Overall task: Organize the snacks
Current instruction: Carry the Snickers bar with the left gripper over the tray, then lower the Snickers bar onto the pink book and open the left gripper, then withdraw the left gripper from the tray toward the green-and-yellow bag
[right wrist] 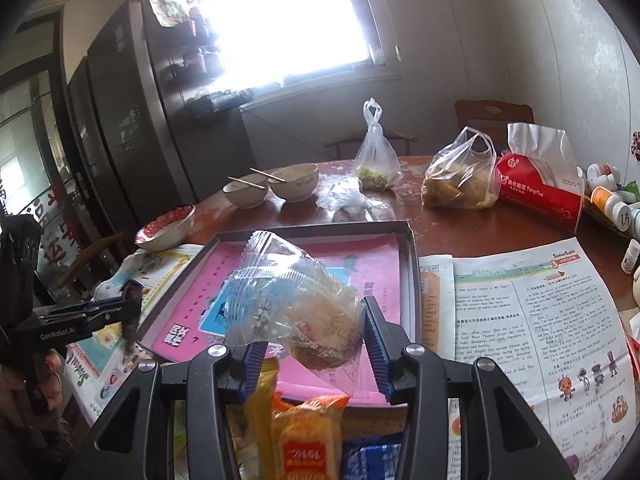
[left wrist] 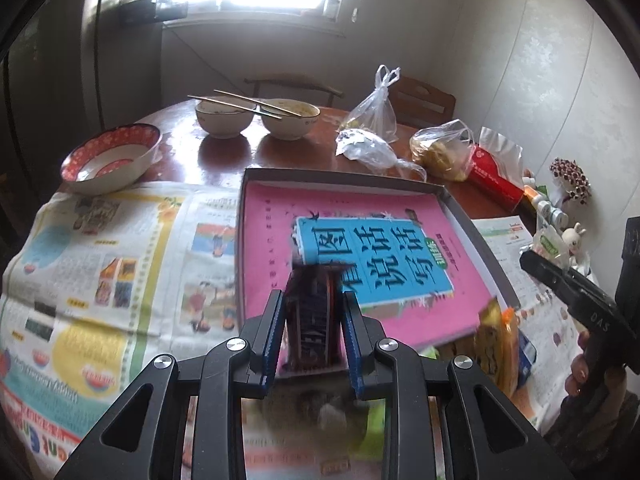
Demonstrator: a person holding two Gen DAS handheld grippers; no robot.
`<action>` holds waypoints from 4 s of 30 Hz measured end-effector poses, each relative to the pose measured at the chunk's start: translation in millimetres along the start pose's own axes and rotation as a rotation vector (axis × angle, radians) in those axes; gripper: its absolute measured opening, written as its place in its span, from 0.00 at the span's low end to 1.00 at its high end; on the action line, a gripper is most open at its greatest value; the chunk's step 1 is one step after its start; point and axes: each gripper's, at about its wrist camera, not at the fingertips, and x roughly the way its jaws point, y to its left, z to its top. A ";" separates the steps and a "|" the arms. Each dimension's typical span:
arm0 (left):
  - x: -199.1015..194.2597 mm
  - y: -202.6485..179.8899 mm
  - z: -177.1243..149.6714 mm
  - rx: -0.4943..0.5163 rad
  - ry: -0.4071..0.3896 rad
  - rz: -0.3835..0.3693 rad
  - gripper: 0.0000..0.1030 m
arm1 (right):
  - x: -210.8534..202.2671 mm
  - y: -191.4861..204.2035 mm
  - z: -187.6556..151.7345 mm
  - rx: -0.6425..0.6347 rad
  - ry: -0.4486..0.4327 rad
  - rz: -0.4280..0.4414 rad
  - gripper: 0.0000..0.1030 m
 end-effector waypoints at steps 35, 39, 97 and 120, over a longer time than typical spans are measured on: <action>63.4 -12.3 -3.2 0.036 0.120 0.019 0.28 | 55.7 -28.5 -18.0 0.085 0.199 -0.051 0.45; 62.8 -14.4 -4.2 0.045 0.116 0.030 0.28 | 55.5 -28.5 -17.9 0.089 0.202 -0.051 0.45; -0.9 -20.2 -5.2 0.033 -0.019 0.058 0.66 | 0.5 -15.5 -6.3 0.060 0.048 -0.038 0.60; -29.5 -33.8 -17.6 0.060 -0.025 -0.007 0.67 | -24.4 -8.5 -12.9 0.043 0.029 -0.030 0.62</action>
